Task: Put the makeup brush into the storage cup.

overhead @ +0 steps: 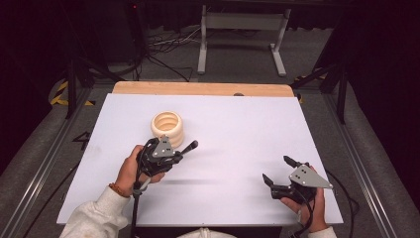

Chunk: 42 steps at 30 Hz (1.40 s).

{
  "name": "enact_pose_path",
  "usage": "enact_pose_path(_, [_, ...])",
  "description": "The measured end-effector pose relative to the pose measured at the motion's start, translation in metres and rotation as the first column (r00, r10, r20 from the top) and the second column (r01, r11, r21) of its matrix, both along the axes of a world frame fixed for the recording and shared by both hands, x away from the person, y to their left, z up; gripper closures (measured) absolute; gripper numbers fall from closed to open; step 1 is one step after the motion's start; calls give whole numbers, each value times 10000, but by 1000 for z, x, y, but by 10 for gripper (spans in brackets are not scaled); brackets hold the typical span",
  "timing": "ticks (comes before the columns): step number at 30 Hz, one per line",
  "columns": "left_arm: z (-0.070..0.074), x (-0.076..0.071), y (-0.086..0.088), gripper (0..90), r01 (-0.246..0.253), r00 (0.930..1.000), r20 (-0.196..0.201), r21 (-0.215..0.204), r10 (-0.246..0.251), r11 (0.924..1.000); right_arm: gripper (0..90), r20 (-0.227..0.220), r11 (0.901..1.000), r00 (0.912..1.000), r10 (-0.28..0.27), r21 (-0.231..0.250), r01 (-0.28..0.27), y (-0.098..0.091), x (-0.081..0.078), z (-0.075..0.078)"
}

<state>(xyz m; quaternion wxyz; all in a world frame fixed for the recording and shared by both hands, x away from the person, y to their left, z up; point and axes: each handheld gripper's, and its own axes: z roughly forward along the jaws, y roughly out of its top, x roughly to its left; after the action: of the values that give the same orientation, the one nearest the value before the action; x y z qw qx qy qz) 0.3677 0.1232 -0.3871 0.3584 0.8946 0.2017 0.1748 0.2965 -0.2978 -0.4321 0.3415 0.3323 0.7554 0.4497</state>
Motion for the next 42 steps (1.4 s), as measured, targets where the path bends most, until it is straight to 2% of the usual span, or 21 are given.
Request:
enact_pose_path(1, [0,0,0,797,0,10000,0,0,0,10000,101,9,10000,10000,-3,6,3,0,0,0])
enact_pose_path(4, [3,-1,4,798,-156,9993,317,-504,172,9986,101,4,10000,10000,8,-11,-8,0,0,0])
enact_pose_path(8, [9,-1,9,798,-96,9984,538,-903,145,9959,101,2,10000,10000,15,-36,-15,0,0,0])
enact_pose_path(12, [16,-2,14,798,-204,9965,775,-1442,319,9893,102,21,10000,10000,12,-26,-12,0,0,0])
enact_pose_path(14, [19,-1,17,797,-125,9968,760,-1514,243,9884,101,16,10000,10000,8,-24,-8,0,0,0])
enact_pose_path(17, [27,-1,22,797,-205,9942,999,-1797,390,9835,102,22,10000,10000,-2,-17,2,0,0,0])
enact_pose_path(21, [33,0,27,797,-209,9927,1119,-2022,443,9791,102,33,10000,10000,-14,-17,14,0,0,0])
enact_pose_path(25, [41,1,33,798,-249,9897,1314,-2346,571,9718,102,27,10000,10000,-12,-14,12,0,0,0])
enact_pose_path(27, [46,2,36,798,-270,9875,1433,-2602,662,9652,102,28,10000,10000,3,-15,-3,0,0,0])
enact_pose_path(28, [46,2,36,797,-270,9875,1433,-2602,662,9652,102,28,10000,10000,3,-15,-3,0,0,0])
enact_pose_path(32, [52,6,41,797,-321,9842,1565,-3017,826,9529,102,25,10000,10000,-6,3,6,0,0,0])
enact_pose_path(34, [53,7,41,797,-362,9835,1581,-3030,877,9523,102,27,10000,10000,-4,-2,4,0,0,0])
enact_pose_path(36, [56,11,42,797,-430,9824,1585,-3246,991,9449,101,36,10000,10000,2,1,-2,0,0,0])
enact_pose_path(37, [56,11,42,797,-430,9824,1585,-3246,991,9449,101,36,10000,10000,2,1,-2,0,0,0])
enact_pose_path(38, [57,13,43,797,-417,9818,1606,-3363,1010,9408,101,39,10000,10000,-1,3,1,0,0,0])
enact_pose_path(39, [58,15,44,797,-417,9815,1599,-3578,1052,9329,100,51,10000,10000,-11,14,11,0,0,0])
enact_pose_path(41, [59,17,45,797,-436,9801,1641,-3706,1116,9278,98,79,10000,10000,-43,25,43,0,0,0])
enact_pose_path(42, [59,17,45,797,-436,9801,1641,-3706,1116,9278,98,79,10000,10000,-43,25,43,0,0,0])
